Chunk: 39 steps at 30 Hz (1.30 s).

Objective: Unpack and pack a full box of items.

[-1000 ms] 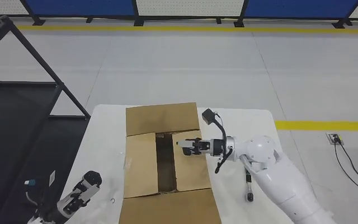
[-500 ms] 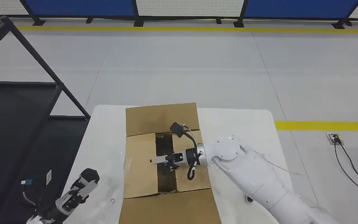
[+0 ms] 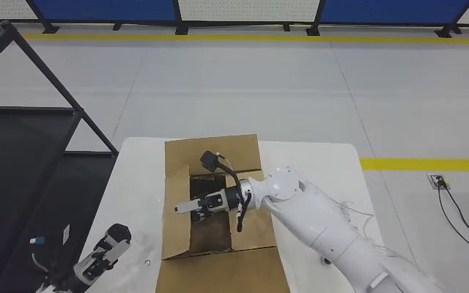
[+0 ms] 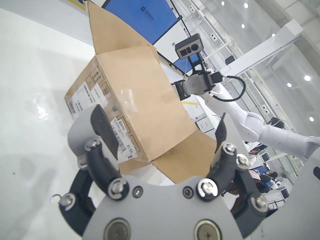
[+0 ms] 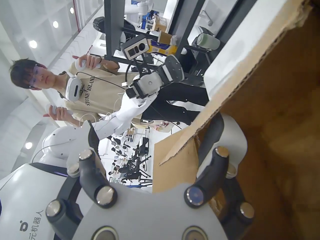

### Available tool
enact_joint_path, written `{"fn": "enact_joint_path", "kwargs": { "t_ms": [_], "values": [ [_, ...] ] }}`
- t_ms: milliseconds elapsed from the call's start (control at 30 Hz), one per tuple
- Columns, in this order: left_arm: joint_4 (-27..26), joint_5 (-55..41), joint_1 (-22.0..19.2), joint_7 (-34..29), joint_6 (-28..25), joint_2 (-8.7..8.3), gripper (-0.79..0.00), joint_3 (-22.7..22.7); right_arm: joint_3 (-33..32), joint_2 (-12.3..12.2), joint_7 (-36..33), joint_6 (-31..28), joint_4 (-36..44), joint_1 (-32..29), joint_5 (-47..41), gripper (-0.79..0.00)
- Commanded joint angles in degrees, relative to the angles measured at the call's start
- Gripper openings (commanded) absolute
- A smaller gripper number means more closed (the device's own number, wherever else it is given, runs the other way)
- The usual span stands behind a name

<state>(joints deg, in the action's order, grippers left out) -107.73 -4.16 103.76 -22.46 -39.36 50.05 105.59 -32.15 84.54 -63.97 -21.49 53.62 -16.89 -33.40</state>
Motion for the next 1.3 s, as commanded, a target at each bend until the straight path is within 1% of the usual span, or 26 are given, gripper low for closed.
{"fn": "enact_joint_path", "kwargs": {
  "t_ms": [0,67,167,200,400,500,567,600,667,733,867,1000,1267],
  "values": [
    [-0.54,0.09,0.11,-0.28,0.21,0.1,0.0,0.1,0.57,0.97,0.3,-0.25,0.53,0.83,-0.1,0.0],
    [-1.19,0.26,0.36,-0.63,0.28,0.16,0.0,0.3,1.28,1.91,0.75,-0.47,0.91,1.53,-0.05,0.0],
    [-2.3,0.46,1.35,-1.47,0.39,0.28,0.0,0.92,2.96,3.88,1.99,-0.78,0.48,2.87,0.39,0.0],
    [-2.82,0.41,1.97,-1.76,0.13,0.34,0.0,1.29,3.83,4.89,2.28,-0.93,0.06,3.42,0.32,0.0],
    [-3.99,-2.44,6.12,-2.73,-1.56,0.69,0.0,4.02,7.43,9.68,5.6,-2.79,-4.83,5.87,1.85,0.0],
    [-4.28,-4.01,7.89,-3.76,-1.54,0.82,0.0,5.37,8.9,12.09,6.05,-3.77,-7.88,6.68,2.14,0.0],
    [-4.37,-4.38,8.56,-3.47,-0.77,0.96,0.0,5.94,9.39,13.35,5.52,-4.42,-9.69,7.09,1.72,0.0],
    [-4.37,-4.65,9.04,-3.3,-0.51,1.08,0.0,6.15,9.54,14.27,4.61,-4.97,-11.22,7.49,1.08,0.0],
    [-4.05,-4.51,9.42,-3.2,0.59,1.19,0.0,6.38,9.53,15.31,2.5,-5.88,-13.14,7.93,-0.24,0.0],
    [-3.5,-3.64,9.19,-3.07,2.16,1.32,0.0,6.3,9.32,16.6,0.29,-7.35,-15.74,8.51,-1.66,0.0],
    [-2.21,-3.03,8.14,-3.79,3.9,1.43,0.0,5.63,8.31,18.05,-3.45,-9.62,-19.17,9.01,-4.38,0.0],
    [-1.16,-1.86,5.57,-4.74,5.9,1.47,0.0,4.34,6.74,19.04,-7.73,-10.98,-21.81,9.27,-7.24,0.0],
    [-0.32,-1.25,3.86,-5.66,7.02,1.68,0.0,4.03,5.04,19.55,-9.35,-9.47,-22.13,9.05,-7.62,0.0]
  ]
}}
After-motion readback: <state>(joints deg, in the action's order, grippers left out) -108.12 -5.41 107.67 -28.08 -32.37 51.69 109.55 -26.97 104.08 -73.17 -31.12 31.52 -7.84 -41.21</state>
